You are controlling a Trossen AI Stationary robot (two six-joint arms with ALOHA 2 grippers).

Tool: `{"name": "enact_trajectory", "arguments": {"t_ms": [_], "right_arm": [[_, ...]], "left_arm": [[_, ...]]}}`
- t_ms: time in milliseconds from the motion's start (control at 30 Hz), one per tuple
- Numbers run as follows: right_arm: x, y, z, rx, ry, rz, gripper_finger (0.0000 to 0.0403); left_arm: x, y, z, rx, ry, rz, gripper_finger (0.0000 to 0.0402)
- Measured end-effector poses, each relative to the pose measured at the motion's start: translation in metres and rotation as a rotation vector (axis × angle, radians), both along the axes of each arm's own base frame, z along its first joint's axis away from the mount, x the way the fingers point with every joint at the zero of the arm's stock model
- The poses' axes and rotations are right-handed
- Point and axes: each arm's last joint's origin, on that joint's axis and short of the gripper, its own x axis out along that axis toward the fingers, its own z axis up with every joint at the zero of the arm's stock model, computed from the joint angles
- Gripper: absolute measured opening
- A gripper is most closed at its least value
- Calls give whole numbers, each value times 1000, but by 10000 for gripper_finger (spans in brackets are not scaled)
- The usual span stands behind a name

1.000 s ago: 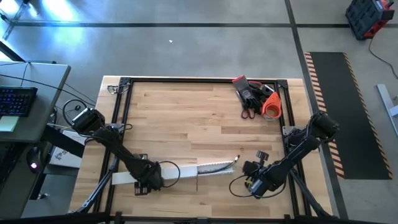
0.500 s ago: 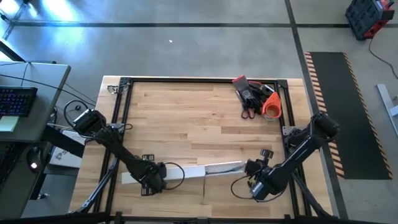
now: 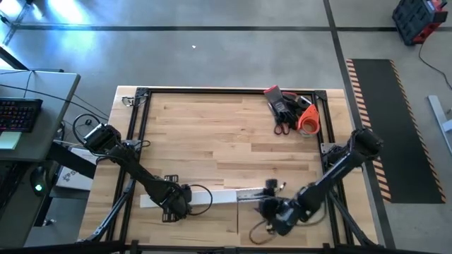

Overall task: Ziptie cables
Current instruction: Close the white cable duct

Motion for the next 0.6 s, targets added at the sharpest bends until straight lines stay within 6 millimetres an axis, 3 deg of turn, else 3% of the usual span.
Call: {"name": "enact_trajectory", "arguments": {"t_ms": [133,267,400,600], "right_arm": [[22,-25,-13,80,-9,43,302],[36,-50,-30,170,24,63,346],[46,-59,-42,180,35,77,349],[54,-59,-50,174,27,115,315]], "left_arm": [[0,0,0,-2,-2,3,206],[0,0,0,-2,-2,10,206],[0,0,0,-3,-4,10,207],[1,0,0,-4,-8,13,207]]}}
